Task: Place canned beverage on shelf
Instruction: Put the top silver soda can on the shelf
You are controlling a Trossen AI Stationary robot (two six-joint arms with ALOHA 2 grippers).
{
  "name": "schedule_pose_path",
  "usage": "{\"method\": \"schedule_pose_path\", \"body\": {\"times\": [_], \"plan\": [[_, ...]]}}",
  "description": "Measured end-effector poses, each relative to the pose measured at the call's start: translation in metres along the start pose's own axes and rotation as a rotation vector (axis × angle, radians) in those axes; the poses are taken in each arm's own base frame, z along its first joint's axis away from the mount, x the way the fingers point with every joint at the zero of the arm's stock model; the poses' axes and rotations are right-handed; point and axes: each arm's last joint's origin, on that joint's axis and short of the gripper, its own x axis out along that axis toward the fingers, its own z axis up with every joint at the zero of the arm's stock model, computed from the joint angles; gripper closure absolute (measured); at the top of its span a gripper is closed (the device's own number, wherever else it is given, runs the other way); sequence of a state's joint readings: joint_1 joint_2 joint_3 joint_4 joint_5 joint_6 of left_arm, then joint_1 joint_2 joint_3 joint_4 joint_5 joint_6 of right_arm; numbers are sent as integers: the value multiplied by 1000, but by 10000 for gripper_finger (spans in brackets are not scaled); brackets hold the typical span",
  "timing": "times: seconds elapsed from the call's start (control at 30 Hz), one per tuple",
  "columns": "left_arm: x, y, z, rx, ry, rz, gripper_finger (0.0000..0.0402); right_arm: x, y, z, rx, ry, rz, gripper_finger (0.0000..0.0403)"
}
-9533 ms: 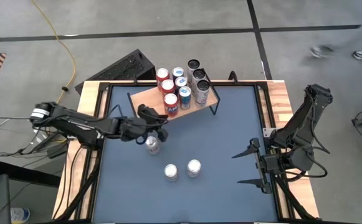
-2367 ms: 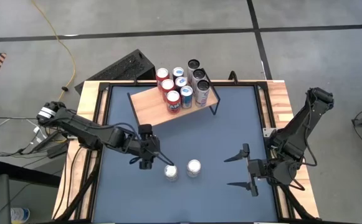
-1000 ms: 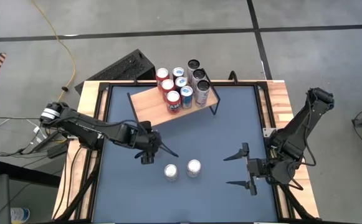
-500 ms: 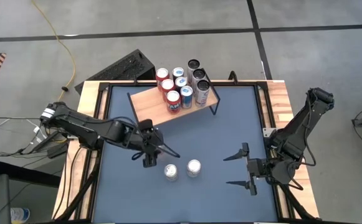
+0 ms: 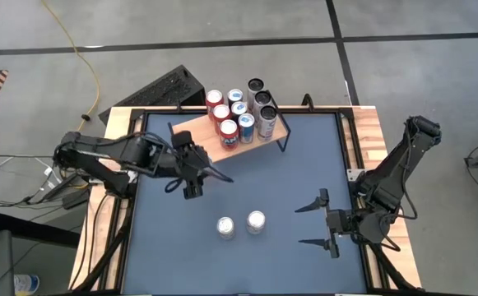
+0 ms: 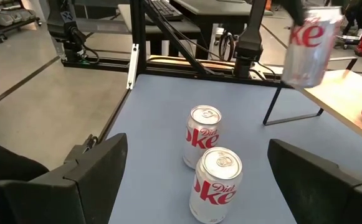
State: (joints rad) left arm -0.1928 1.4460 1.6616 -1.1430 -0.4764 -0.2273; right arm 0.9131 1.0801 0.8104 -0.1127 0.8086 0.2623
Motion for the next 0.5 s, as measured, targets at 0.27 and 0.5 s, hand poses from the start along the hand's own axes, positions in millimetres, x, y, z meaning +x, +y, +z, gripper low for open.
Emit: {"method": "schedule_pose_path", "body": {"times": [0.27,0.5], "plan": [[-5,51,12,-41,33,62,133,0,0,0,2,0,0,23],[6,106,14,-87,58,85,134,0,0,0,2,0,0,23]]}}
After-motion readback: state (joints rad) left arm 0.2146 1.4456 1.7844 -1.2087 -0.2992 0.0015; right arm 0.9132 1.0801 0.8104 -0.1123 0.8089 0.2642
